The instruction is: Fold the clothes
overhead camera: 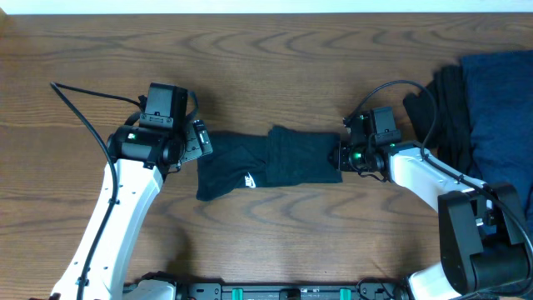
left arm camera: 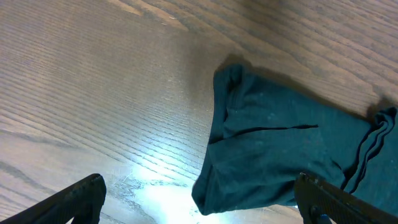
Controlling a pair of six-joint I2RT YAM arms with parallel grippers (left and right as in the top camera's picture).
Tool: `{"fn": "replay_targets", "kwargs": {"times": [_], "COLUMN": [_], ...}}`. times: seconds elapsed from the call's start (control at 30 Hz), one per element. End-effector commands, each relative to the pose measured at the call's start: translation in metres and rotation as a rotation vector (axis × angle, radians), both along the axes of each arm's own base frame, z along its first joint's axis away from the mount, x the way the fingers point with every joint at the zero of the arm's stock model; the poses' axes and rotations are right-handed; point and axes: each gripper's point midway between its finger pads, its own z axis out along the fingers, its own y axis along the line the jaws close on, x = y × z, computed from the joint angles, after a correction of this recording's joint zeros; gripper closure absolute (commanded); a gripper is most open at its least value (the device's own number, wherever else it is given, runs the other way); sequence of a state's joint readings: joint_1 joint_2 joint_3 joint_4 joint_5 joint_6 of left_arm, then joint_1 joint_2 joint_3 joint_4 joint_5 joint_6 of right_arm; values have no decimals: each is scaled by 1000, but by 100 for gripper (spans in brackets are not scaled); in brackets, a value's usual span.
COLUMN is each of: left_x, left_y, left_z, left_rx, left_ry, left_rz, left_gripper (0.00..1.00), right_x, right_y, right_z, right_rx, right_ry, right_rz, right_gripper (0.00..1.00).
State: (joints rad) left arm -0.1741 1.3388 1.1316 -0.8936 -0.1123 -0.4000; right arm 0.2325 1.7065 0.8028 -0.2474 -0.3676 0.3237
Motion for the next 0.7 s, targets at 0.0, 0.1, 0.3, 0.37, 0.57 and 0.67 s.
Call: {"fn": "replay_targets", "kwargs": {"times": [0.0, 0.1, 0.3, 0.37, 0.57, 0.67], "left_x": [0, 0, 0, 0, 0, 0], "left_y": [2, 2, 2, 2, 2, 2], "left_z": [0, 0, 0, 0, 0, 0], "left_rx": [13, 13, 13, 13, 13, 13], "left_ry": [2, 2, 2, 2, 2, 2], "left_rz": [9, 9, 9, 9, 9, 9], "left_gripper": [2, 2, 2, 2, 2, 2], "right_x": [-3, -2, 2, 4, 11, 7], "right_y": [-4, -10, -29, -39, -85, -109], "right_z": [-7, -8, -7, -3, 18, 34], "right_rx": [-35, -53, -36, -15, -4, -25], "right_ry": [8, 12, 29, 25, -20, -50], "right_rz": [-1, -16, -75, -93, -169, -194], "right_gripper": [91, 99, 99, 99, 99, 99]}}
